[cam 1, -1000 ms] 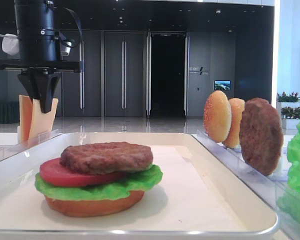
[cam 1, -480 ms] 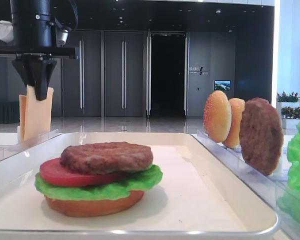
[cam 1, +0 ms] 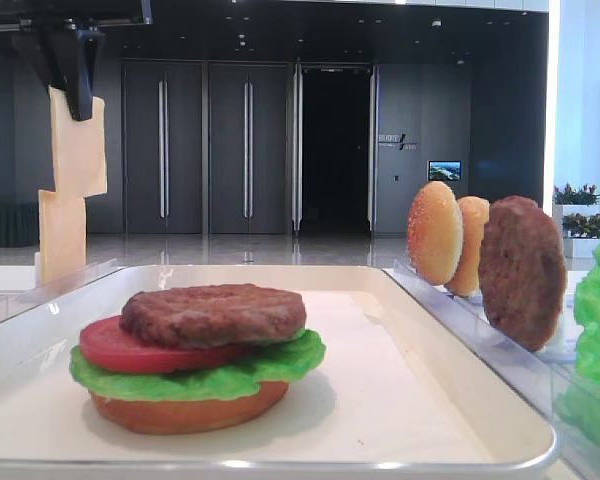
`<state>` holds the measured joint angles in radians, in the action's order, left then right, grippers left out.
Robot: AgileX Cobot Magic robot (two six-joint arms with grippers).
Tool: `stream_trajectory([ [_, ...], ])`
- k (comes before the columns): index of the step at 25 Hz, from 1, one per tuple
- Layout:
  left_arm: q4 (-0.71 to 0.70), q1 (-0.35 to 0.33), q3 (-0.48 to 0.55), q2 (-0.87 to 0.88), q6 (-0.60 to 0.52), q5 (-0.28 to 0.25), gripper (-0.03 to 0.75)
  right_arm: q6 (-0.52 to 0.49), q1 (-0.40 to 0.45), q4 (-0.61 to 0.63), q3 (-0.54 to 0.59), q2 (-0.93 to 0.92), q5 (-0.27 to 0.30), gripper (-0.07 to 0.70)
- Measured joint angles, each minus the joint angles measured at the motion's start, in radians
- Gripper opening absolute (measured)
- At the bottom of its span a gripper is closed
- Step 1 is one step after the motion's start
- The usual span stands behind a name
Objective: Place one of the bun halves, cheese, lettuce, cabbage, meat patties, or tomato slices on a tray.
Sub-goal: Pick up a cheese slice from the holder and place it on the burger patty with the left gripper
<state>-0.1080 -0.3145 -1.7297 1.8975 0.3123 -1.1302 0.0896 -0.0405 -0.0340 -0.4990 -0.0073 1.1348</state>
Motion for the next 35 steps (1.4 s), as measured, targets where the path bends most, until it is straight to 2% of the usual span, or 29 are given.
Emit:
stream_trajectory([
  [14, 0.006, 0.000, 0.000, -0.088, -0.051, -0.096, 0.034, 0.000, 0.000, 0.000, 0.000, 0.000, 0.000, 0.284],
  [19, 0.009, 0.000, 0.033, -0.174, -0.057, -0.099, 0.033, 0.000, 0.000, 0.000, 0.000, 0.000, 0.000, 0.284],
  [23, 0.015, 0.000, 0.146, -0.306, -0.057, -0.103, 0.033, 0.000, 0.000, 0.000, 0.000, 0.000, 0.000, 0.284],
  [29, 0.051, 0.000, 0.425, -0.547, -0.032, -0.105, 0.033, 0.000, 0.000, 0.000, 0.000, 0.000, 0.000, 0.284],
  [35, 0.062, 0.000, 0.603, -0.765, 0.013, -0.098, 0.033, 0.000, 0.000, 0.000, 0.000, 0.000, 0.000, 0.284],
])
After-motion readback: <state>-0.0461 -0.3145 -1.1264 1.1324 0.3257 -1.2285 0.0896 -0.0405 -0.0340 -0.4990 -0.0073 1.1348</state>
